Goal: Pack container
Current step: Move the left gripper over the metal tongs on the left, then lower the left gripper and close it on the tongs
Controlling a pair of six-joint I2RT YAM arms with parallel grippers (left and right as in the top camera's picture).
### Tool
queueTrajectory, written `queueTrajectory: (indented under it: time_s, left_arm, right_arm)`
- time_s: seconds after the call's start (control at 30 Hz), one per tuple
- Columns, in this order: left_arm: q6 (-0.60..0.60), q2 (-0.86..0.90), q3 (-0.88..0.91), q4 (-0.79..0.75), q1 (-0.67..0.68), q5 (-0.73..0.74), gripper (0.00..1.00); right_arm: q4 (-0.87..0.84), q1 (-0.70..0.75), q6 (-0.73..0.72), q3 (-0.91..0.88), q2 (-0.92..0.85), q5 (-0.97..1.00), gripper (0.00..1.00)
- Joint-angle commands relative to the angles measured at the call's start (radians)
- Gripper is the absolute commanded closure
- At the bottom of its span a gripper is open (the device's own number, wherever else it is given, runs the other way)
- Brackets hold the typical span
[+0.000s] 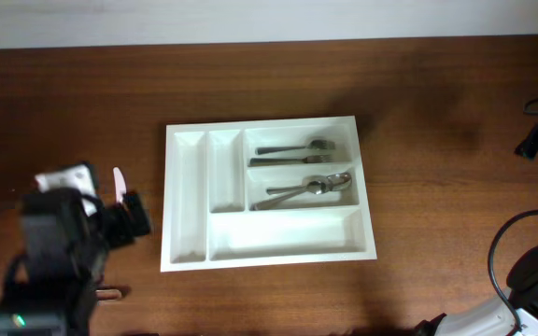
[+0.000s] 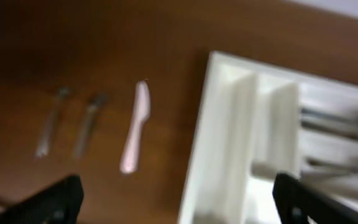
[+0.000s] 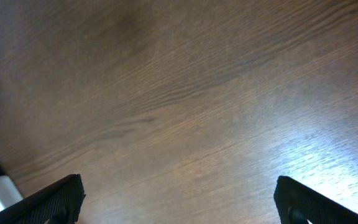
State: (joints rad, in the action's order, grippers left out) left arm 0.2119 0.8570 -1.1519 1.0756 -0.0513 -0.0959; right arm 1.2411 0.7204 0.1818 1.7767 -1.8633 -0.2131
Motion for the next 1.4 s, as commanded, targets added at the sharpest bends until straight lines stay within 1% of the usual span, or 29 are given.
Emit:
queueTrajectory:
  time_s: [0.0, 0.07, 0.1, 0.13, 0.17, 0.23, 0.3, 0.33, 0.37, 0.47, 0.6, 0.8, 0.93, 1.0, 1.1, 1.13, 1.2, 1.27, 1.37]
  left_arm:
    - [0.023, 0.122, -0.112, 0.073, -0.006, -0.057, 0.01]
    - [0.024, 0.168, -0.109, 0.089, -0.007, -0.043, 0.01]
    - [0.059, 0.191, -0.109, 0.093, -0.010, -0.052, 0.01]
    - [0.174, 0.211, -0.109, 0.113, -0.018, -0.091, 0.01]
    - [0.330, 0.228, -0.109, 0.149, -0.034, -0.144, 0.01]
    - [0.682, 0.259, -0.109, 0.280, -0.083, -0.239, 0.01]
    - [0.977, 0.278, -0.109, 0.419, -0.148, -0.282, 0.01]
    - [1.073, 0.284, -0.109, 0.468, -0.183, -0.292, 0.01]
    - [1.128, 0.287, -0.109, 0.495, -0.220, -0.301, 0.01]
    - [1.120, 0.289, -0.109, 0.518, -0.313, -0.335, 0.01]
    - [1.014, 0.289, -0.095, 0.511, -0.360, -0.347, 0.01]
    - [1.014, 0.303, -0.019, 0.474, -0.433, -0.352, 0.01]
    - [1.011, 0.338, 0.050, 0.422, -0.479, -0.316, 0.01]
    - [0.949, 0.356, 0.081, 0.366, -0.491, -0.264, 0.01]
    - [0.728, 0.381, 0.119, 0.226, -0.500, -0.123, 0.01]
    - [0.678, 0.389, 0.129, 0.190, -0.504, -0.080, 0.01]
    - [0.645, 0.404, 0.143, 0.150, -0.509, -0.026, 0.01]
    - [0.642, 0.416, 0.152, 0.137, -0.513, -0.015, 0.01]
    - [0.589, 0.423, 0.161, 0.128, -0.515, -0.004, 0.01]
  right_arm:
    - [-0.001, -0.001, -0.007, -0.006, 0.022, -0.012, 0.01]
    - [-0.001, -0.001, -0.007, -0.006, 0.022, -0.012, 0.01]
    - [-0.001, -0.001, -0.007, -0.006, 0.022, -0.012, 0.01]
    - [-0.001, -0.001, -0.008, -0.006, 0.022, -0.012, 0.01]
    - [-0.001, -0.001, -0.007, -0.006, 0.022, -0.012, 0.01]
    - [-0.001, -0.001, -0.008, -0.006, 0.022, -0.012, 0.01]
    - [-0.001, -0.001, -0.007, -0.006, 0.022, -0.012, 0.01]
    - [-0.001, -0.001, -0.007, -0.006, 0.022, -0.012, 0.01]
    - [-0.001, -0.001, -0.007, -0.006, 0.022, -0.012, 0.01]
    - [-0.001, -0.001, -0.007, -0.006, 0.022, -0.012, 0.01]
    - [-0.001, -0.001, -0.007, -0.006, 0.022, -0.012, 0.01]
    - [-0.001, -0.001, -0.007, -0.006, 0.022, -0.012, 0.01]
    - [-0.001, -0.001, -0.007, -0.006, 0.022, -0.012, 0.01]
    - [-0.001, -0.001, -0.008, -0.006, 0.022, -0.012, 0.01]
    - [-0.001, -0.001, -0.007, -0.006, 0.022, -0.012, 0.01]
    - [-0.001, -0.001, -0.008, -0.006, 0.022, -0.012, 0.01]
    - [-0.001, -0.001, -0.007, -0.006, 0.022, -0.012, 0.01]
    - [-0.001, -0.001, -0.007, -0.006, 0.022, -0.012, 0.01]
    - [-0.001, -0.001, -0.007, -0.006, 0.022, -0.012, 0.01]
